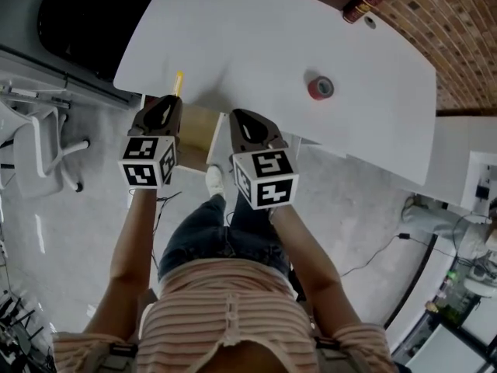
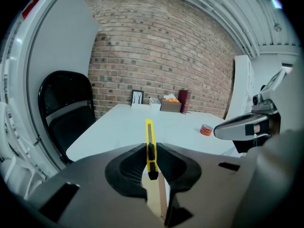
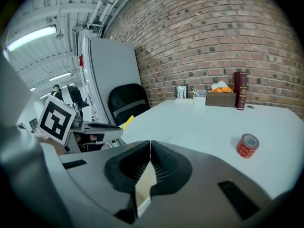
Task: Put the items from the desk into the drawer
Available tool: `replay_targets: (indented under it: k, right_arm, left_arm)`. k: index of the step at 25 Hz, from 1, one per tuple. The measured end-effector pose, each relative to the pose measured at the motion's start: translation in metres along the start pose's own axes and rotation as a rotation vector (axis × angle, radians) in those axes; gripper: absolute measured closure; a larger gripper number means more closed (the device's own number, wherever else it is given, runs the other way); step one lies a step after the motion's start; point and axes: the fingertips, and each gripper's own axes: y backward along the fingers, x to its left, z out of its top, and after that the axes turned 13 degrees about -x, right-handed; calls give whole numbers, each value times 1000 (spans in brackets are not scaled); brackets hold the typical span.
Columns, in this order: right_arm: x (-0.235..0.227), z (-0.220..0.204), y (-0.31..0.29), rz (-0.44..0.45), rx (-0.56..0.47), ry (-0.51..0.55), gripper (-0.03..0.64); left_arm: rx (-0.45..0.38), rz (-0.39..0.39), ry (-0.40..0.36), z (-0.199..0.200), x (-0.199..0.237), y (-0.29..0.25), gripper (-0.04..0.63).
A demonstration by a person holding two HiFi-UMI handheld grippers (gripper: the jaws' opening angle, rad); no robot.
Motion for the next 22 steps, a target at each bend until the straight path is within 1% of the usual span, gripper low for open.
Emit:
replay_targets:
  k: [3,8,15,17,22]
  right_arm:
    - [5,-11,7,5,24,-10,600]
    - [8,-25,15,28,44,-7,600]
    - [6,-48,35,46,67,-22,600]
    - [6,-55,43,57,74,-29,600]
    - [10,-77,52,89,94,-38,600]
  left_arm:
    - [18,-7,7,-13,-4,9,526]
    - [46,4,15,-34,-10,22,526]
    - [74,51,13,-64,-25,44,526]
    - [88,59,5,-72,-32,49,526]
    - [122,61,-43,-85,-46,58,526]
